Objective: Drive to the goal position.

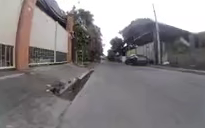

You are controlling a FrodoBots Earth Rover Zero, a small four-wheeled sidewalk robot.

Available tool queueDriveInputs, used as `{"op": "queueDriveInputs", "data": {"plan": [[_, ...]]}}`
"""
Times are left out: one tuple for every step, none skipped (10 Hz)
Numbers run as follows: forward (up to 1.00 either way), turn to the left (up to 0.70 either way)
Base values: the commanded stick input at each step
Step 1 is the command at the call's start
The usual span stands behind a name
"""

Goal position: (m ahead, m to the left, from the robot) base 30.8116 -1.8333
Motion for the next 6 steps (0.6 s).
{"op": "queueDriveInputs", "data": {"plan": [[0.7, 0.0], [0.7, 0.0], [0.7, 0.0], [0.7, 0.0], [0.7, 0.0], [0.7, 0.0]]}}
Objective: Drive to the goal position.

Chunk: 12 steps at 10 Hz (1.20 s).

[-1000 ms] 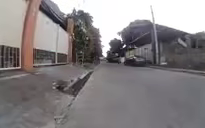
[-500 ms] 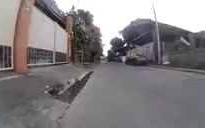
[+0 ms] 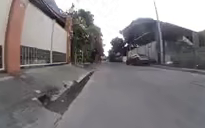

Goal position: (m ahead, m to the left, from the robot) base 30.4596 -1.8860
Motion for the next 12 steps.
{"op": "queueDriveInputs", "data": {"plan": [[0.7, 0.0], [0.7, 0.0], [0.7, 0.0], [0.7, 0.0], [0.7, 0.0], [0.7, 0.0], [0.7, 0.0], [0.7, 0.0], [0.7, 0.0], [0.7, 0.0], [0.7, 0.0], [0.7, 0.0]]}}
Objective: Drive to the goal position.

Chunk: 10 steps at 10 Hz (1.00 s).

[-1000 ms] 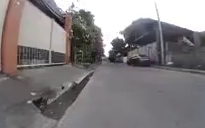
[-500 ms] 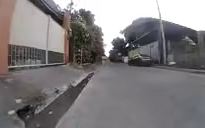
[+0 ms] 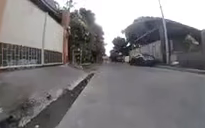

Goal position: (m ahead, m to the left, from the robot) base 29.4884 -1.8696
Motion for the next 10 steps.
{"op": "queueDriveInputs", "data": {"plan": [[0.7, 0.0], [0.7, 0.0], [0.7, 0.0], [0.7, 0.0], [0.7, 0.0], [0.7, 0.0], [0.7, -0.27], [0.7, -0.33], [0.7, -0.35], [0.7, -0.35]]}}
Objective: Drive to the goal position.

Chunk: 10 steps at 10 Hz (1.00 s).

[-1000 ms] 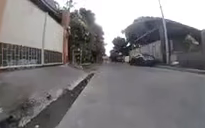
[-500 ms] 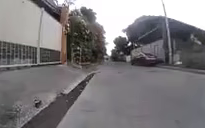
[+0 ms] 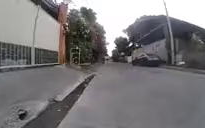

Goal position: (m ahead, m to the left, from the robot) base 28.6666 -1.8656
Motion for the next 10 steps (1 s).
{"op": "queueDriveInputs", "data": {"plan": [[0.7, -0.31], [0.7, -0.16], [0.7, 0.0], [0.7, 0.0], [0.7, 0.0], [0.7, 0.0], [0.7, 0.0], [0.7, 0.0], [0.7, 0.0], [0.7, 0.0]]}}
